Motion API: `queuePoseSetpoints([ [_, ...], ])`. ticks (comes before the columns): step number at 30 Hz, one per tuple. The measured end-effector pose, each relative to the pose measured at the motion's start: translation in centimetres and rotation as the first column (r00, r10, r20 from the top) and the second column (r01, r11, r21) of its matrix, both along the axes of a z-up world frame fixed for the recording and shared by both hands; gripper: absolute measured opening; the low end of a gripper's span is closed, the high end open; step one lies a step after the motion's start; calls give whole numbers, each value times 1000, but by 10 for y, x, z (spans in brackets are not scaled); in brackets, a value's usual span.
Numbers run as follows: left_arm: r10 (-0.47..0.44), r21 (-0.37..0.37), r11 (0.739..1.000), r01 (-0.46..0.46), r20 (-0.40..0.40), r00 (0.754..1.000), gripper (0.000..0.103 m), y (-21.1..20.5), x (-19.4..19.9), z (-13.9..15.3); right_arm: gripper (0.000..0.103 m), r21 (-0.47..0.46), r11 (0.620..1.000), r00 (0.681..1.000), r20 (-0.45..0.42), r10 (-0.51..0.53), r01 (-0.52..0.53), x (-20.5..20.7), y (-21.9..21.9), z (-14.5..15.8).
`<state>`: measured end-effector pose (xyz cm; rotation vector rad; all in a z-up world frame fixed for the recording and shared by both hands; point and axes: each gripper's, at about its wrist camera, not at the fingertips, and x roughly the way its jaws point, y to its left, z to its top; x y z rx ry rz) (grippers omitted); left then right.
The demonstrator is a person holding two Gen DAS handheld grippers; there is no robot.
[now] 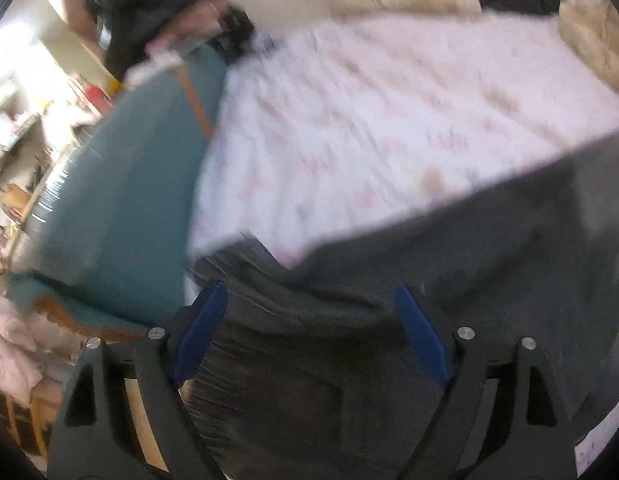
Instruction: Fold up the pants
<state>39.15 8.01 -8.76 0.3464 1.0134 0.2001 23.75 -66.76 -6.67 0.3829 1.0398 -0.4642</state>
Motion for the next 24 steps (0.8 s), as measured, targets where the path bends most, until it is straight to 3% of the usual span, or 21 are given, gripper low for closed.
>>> queuePoseSetpoints([
  [4,146,-26,988,-153,-166,975,84,29,29,-52,67,53,998,999,-1,-40,40,-2,-7,-21],
  [5,161,-52,984,-173,-177,971,84,35,31,-56,67,95,994,999,8,-54,53,-1,-9,-26],
  [7,143,-12,989,-147,-168,975,83,29,30,-55,64,239,969,998,15,-67,62,2,-17,-41],
  [9,126,11,992,-126,-157,980,82,18,23,-47,29,184,982,999,16,-42,38,4,-13,-37],
  [11,120,-21,992,-125,-161,980,82,17,16,-40,1,138,990,1000,19,-19,16,7,-8,-29],
  [16,105,43,994,-98,-233,967,84,22,14,-59,0,52,998,999,9,35,-35,-3,-3,4],
  [19,96,44,995,-88,-226,969,84,22,15,-60,0,63,998,997,71,11,-15,-20,-11,25],
  [21,107,38,994,-101,-222,969,84,21,15,-60,0,42,999,1000,17,5,-5,-27,-14,20],
  [24,98,51,995,-89,-221,970,84,19,14,-59,0,-3,1000,994,-103,-21,21,-26,-16,-12],
])
